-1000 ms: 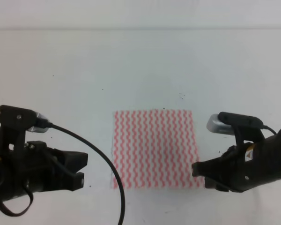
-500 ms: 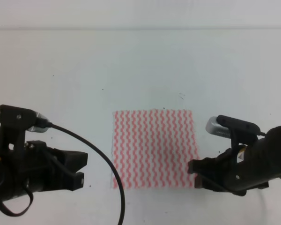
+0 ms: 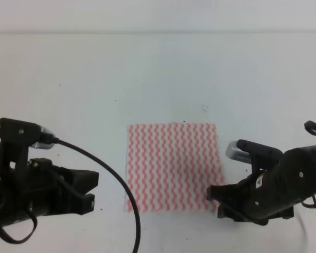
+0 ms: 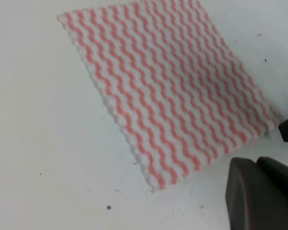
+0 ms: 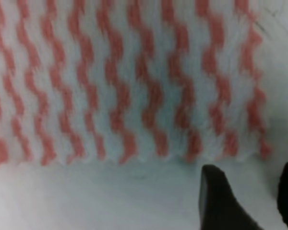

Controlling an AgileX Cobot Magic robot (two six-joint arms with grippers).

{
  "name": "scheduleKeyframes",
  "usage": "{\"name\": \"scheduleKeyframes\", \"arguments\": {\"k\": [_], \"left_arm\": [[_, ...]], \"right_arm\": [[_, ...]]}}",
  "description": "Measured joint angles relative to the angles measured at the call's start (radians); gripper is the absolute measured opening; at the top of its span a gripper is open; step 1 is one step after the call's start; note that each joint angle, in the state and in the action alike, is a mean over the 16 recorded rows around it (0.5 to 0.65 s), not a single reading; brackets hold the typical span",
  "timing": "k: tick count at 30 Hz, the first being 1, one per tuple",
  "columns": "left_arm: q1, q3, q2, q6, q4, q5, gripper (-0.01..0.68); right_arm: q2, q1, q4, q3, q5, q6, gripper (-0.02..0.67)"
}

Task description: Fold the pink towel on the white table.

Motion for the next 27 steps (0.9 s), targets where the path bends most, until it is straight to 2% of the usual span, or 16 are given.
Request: {"name": "scheduleKeyframes", "arguments": {"k": [27], "left_arm": [[0.0,-0.002,0.003,0.003,0.002,-0.001,-0.004]], "right_arm": [[0.055,0.0,0.013,-0.012,-0.088,0.0,0.232]]}}
